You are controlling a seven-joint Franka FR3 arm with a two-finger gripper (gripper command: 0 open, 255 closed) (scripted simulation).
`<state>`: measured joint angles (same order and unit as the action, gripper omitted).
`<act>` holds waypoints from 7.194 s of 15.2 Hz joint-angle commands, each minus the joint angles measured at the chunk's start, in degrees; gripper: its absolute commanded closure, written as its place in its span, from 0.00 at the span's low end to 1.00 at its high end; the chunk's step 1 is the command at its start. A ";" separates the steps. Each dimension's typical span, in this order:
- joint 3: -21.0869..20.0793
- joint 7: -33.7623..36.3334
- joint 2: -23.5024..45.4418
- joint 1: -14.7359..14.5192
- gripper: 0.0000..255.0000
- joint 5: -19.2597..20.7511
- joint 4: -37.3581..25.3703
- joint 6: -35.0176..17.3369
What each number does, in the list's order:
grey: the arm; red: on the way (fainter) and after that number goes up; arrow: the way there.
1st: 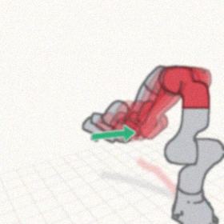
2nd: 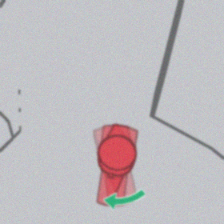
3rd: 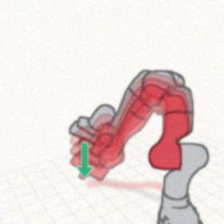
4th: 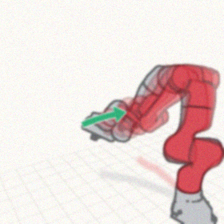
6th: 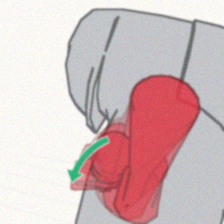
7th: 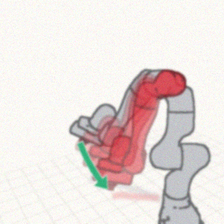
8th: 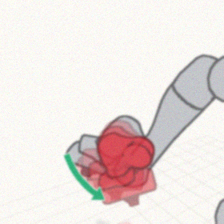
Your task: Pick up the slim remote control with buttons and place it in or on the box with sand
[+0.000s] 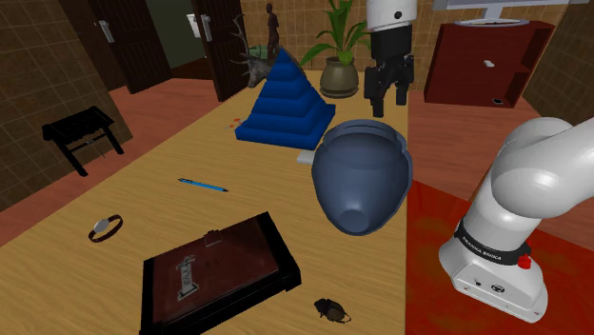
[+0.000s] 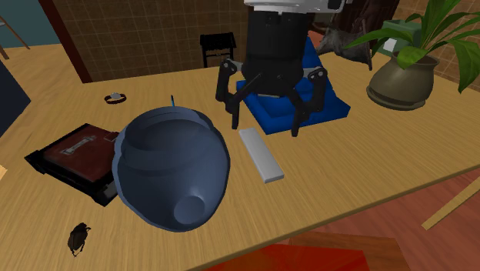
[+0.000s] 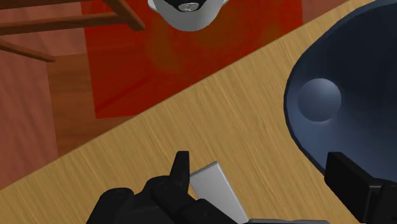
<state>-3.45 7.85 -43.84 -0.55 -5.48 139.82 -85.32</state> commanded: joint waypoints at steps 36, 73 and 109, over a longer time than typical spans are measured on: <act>0.13 -14.16 32.84 -1.58 1.00 6.21 8.41 -52.12; -3.52 -9.40 22.52 -4.35 1.00 3.92 -1.40 -31.98; -29.41 38.76 55.66 -22.27 1.00 13.59 -32.40 -31.09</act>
<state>-32.94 46.51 11.48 -22.82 7.87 106.93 -115.61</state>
